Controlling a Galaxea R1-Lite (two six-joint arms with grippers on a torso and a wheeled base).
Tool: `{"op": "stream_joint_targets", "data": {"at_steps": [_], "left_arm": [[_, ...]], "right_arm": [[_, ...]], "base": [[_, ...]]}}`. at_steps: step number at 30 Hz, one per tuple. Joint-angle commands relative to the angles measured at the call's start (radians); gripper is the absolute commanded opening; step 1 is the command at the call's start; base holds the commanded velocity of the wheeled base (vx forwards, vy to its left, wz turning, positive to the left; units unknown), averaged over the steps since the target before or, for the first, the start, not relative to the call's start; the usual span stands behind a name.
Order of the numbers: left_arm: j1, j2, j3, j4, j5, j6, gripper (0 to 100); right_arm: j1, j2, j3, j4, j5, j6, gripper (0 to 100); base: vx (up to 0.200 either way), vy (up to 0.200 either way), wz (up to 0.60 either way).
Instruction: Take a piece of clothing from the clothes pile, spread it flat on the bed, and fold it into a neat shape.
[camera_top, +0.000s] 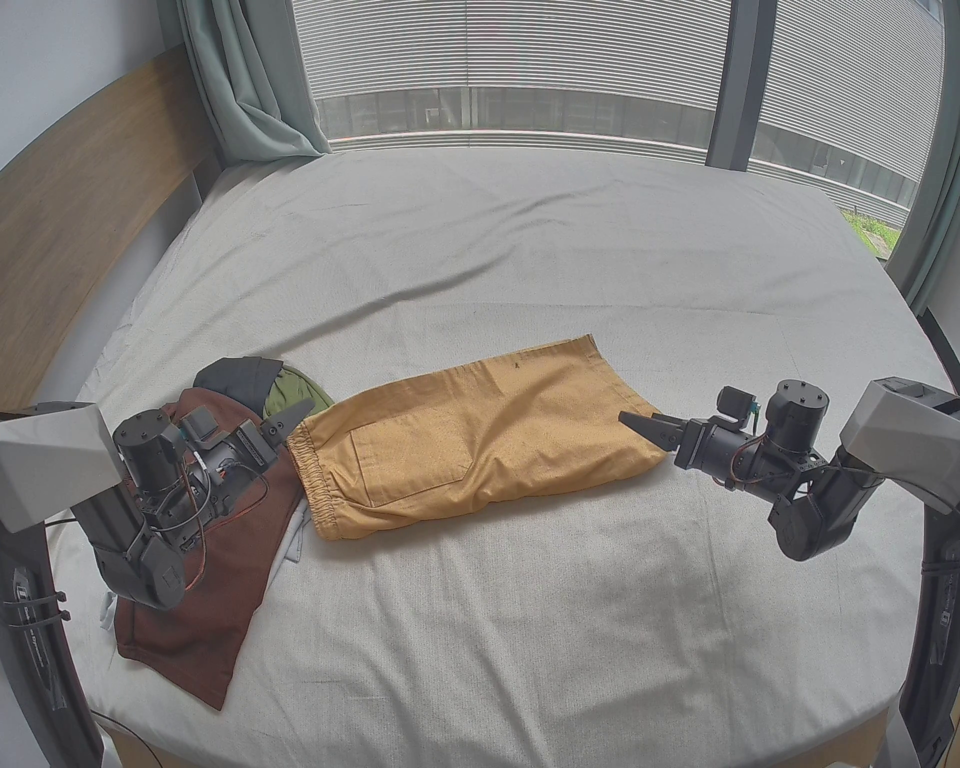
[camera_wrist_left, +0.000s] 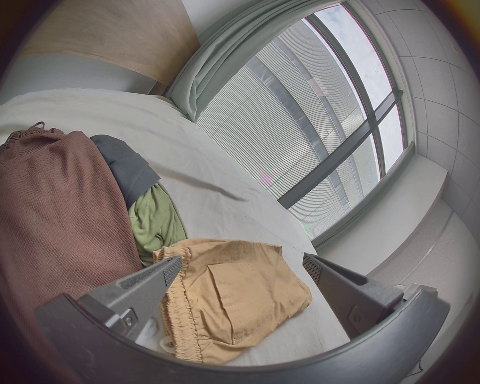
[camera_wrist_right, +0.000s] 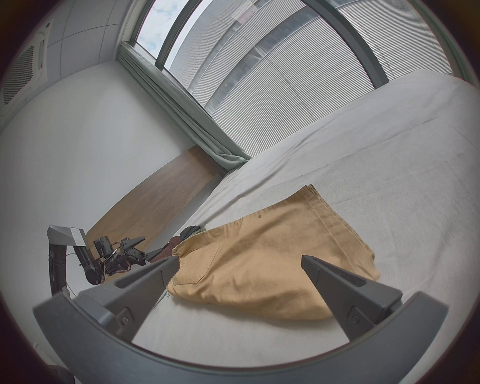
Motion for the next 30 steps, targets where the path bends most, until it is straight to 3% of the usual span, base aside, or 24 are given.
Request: {"op": "stream_joint_targets", "data": {"at_steps": [1,16,20,30], "left_arm": [[-0.025,-0.027,0.029,0.000,-0.002,0.002,100],[-0.069,-0.055,0.088,0.000,-0.006,0.099,100],[-0.080,-0.055,0.098,0.000,-0.004,0.122,100],[-0.088,-0.053,0.114,0.000,-0.004,0.168,100]], "right_arm": [[0.011,-0.005,0.123,-0.088,-0.015,-0.006,100],[0.028,0.048,0.188,-0.125,-0.058,-0.005,100],[0.038,0.085,0.178,-0.125,-0.098,-0.005,100],[0.049,0.097,0.174,-0.124,-0.103,-0.001,100]], "base": [[0.000,0.000,0.00],[0.000,0.000,0.00],[0.000,0.000,0.00],[0.000,0.000,0.00]]}}
